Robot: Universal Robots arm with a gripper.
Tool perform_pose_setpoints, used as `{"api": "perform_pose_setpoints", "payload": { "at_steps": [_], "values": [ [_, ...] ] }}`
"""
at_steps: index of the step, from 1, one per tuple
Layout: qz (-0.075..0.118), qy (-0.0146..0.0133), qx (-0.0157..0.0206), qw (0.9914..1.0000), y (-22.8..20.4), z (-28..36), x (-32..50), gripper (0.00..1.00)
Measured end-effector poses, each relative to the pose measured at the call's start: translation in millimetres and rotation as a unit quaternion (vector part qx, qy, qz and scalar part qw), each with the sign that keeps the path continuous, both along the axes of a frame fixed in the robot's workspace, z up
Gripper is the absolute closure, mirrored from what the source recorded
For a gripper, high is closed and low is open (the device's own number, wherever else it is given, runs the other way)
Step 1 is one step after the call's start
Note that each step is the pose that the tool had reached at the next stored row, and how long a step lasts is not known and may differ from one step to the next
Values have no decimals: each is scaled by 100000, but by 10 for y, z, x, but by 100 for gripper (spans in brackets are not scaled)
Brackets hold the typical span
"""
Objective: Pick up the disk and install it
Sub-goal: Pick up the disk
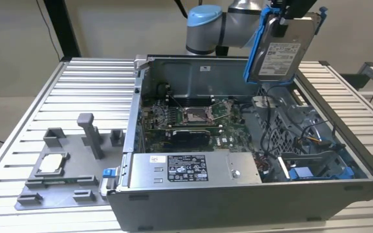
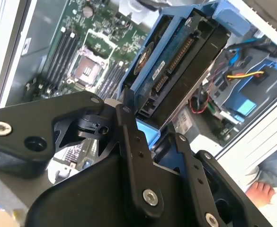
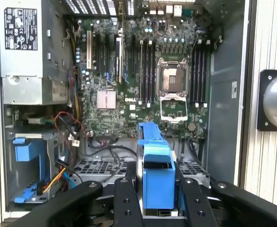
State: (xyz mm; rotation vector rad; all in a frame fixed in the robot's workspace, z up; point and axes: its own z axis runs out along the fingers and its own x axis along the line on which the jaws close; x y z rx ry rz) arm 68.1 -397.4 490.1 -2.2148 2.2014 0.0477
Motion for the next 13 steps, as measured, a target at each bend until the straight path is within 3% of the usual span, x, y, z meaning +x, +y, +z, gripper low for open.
{"api": "perform_pose_setpoints", "payload": {
  "at_steps": [4,10,13],
  "values": [
    [7,0,9,100000,0,-1,130,100],
    [2,9,-4,100000,-3,0,131,100],
    [12,55,3,100000,-46,0,133,100]
  ]
}}
